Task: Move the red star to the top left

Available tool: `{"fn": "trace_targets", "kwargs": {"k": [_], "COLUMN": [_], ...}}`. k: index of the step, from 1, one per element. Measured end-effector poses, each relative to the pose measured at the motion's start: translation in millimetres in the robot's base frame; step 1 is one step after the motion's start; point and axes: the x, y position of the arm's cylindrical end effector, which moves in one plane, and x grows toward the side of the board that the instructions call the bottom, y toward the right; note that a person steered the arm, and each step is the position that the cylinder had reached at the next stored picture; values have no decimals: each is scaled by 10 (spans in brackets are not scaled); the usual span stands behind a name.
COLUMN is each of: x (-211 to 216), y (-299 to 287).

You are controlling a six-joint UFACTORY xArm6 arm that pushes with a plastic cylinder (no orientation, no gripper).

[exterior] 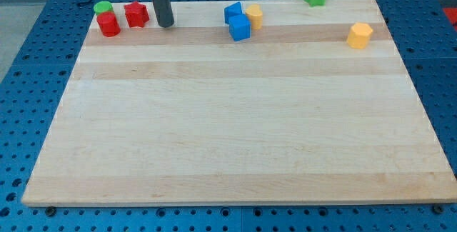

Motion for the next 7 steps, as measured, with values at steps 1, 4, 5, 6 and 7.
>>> {"fn": "trace_targets", "kwargs": {"k": [1,4,5,6,7], "x": [55,-71,-105,-127,-149], "y": [6,-167,-368,-514,-623]}}
